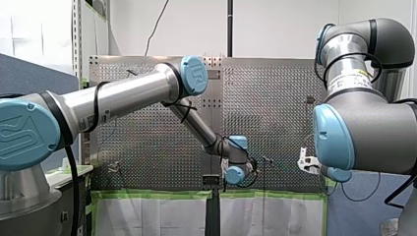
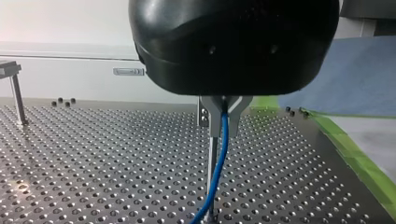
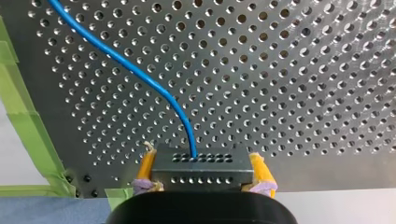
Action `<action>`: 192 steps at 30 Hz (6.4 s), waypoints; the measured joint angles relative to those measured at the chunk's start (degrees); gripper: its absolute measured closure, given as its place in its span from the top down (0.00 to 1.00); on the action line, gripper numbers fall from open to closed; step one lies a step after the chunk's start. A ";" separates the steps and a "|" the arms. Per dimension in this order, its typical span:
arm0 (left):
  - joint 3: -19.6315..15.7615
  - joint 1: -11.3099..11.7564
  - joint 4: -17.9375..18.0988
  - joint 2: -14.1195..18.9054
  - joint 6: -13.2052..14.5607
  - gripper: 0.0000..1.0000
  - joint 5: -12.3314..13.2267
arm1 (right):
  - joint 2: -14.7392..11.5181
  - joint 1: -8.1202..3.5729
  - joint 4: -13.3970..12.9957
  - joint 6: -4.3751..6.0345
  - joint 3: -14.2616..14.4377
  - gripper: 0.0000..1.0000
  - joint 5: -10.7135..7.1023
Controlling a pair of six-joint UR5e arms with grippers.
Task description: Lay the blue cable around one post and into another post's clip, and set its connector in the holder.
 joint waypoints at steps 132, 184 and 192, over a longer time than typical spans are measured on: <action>-5.17 0.74 -12.72 5.86 8.26 1.00 4.37 | 2.58 1.79 3.10 -0.80 -5.44 0.00 0.25; -5.20 -0.07 -12.68 7.20 7.47 1.00 6.54 | 2.58 1.79 3.11 -0.37 -5.45 0.00 0.16; -7.58 -0.21 -11.22 9.32 7.25 1.00 6.08 | 2.58 1.79 3.10 -0.37 -5.44 0.00 0.16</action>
